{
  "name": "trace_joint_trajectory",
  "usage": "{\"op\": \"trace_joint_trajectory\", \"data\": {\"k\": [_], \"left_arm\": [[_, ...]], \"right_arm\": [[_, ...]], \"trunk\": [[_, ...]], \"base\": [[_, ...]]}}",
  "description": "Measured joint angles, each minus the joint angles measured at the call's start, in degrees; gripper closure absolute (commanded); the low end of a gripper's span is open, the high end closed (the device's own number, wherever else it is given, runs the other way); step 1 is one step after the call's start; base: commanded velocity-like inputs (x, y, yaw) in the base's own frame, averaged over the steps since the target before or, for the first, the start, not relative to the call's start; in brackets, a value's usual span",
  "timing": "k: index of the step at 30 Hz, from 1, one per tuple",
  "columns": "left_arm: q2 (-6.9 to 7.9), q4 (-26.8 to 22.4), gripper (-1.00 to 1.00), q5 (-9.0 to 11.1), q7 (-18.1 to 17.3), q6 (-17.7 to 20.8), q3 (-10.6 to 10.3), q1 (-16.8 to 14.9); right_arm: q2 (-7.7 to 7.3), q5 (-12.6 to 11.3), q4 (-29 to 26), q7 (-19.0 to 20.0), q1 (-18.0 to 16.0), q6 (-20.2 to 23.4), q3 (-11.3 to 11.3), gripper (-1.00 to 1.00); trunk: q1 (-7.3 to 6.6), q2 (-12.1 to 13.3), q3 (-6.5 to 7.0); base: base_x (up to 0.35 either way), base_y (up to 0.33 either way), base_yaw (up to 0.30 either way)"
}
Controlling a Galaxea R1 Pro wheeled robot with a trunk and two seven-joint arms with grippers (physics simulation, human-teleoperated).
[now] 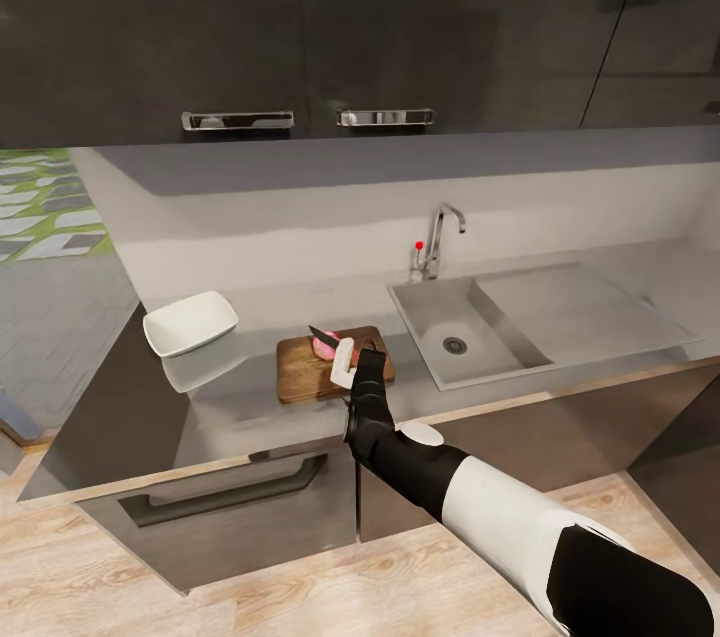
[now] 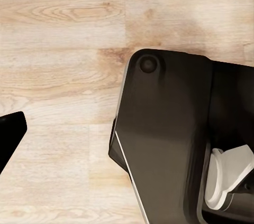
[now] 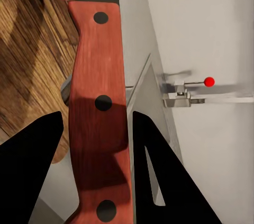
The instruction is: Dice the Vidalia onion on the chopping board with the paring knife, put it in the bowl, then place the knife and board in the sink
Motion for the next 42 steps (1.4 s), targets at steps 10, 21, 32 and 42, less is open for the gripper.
{"op": "trace_joint_trajectory", "data": {"k": [10,21,32,42], "left_arm": [[0.00,0.0,-1.00,0.0,0.0,0.0,0.0,0.0],[0.00,0.0,-1.00,0.0,0.0,0.0,0.0,0.0],[0.00,0.0,-1.00,0.0,0.0,0.0,0.0,0.0],[0.00,0.0,-1.00,0.0,0.0,0.0,0.0,0.0]], "right_arm": [[0.00,0.0,0.0,0.0,0.0,0.0,0.0,1.00],[0.00,0.7,0.3,0.1,0.0,0.1,0.8,1.00],[0.00,0.8,0.4,0.2,0.0,0.1,0.9,1.00],[0.00,-0.7,0.7,0.2,0.0,-0.1,1.5,1.00]], "trunk": [[0.00,0.0,0.00],[0.00,0.0,0.00],[0.00,0.0,0.00],[0.00,0.0,0.00]], "base": [[0.000,0.000,0.000],[0.000,0.000,0.000],[0.000,0.000,0.000],[0.000,0.000,0.000]]}}
